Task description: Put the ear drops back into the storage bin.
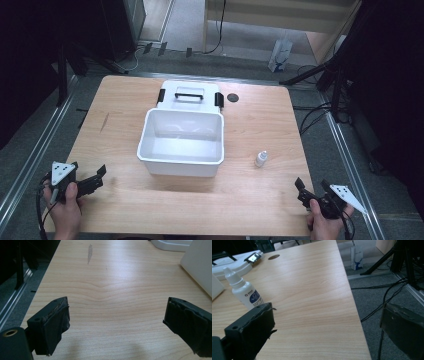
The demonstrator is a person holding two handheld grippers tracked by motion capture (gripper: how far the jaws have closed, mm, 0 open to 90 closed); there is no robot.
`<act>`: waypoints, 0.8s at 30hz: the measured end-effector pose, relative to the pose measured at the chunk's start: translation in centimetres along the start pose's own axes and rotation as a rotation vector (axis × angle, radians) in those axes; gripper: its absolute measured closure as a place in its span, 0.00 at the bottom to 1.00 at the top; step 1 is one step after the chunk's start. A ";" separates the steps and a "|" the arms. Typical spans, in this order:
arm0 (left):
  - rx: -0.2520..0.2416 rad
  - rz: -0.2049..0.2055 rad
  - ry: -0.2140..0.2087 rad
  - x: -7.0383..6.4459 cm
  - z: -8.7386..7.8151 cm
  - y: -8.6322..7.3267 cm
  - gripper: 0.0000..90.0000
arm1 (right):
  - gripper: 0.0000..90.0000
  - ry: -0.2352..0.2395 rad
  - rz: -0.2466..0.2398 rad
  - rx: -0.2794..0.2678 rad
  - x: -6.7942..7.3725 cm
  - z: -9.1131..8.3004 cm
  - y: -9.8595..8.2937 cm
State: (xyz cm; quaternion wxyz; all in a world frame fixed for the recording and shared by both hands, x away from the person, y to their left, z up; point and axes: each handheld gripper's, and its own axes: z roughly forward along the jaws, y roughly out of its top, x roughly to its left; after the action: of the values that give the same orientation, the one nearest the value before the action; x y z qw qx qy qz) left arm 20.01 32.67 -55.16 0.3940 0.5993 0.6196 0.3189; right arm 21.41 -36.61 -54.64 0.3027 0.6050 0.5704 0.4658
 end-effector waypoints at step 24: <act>0.003 0.019 -0.004 -0.1 0.2 0.1 0.08 | 0.11 0.041 -0.382 0.373 4.1 3.0 3.8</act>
State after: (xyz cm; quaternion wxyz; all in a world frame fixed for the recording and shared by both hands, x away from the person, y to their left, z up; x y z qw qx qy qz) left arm 20.27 32.56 -55.14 0.3912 0.6064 0.6137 0.3204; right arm 25.32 -32.77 -51.48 0.2570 0.5221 0.7563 0.2991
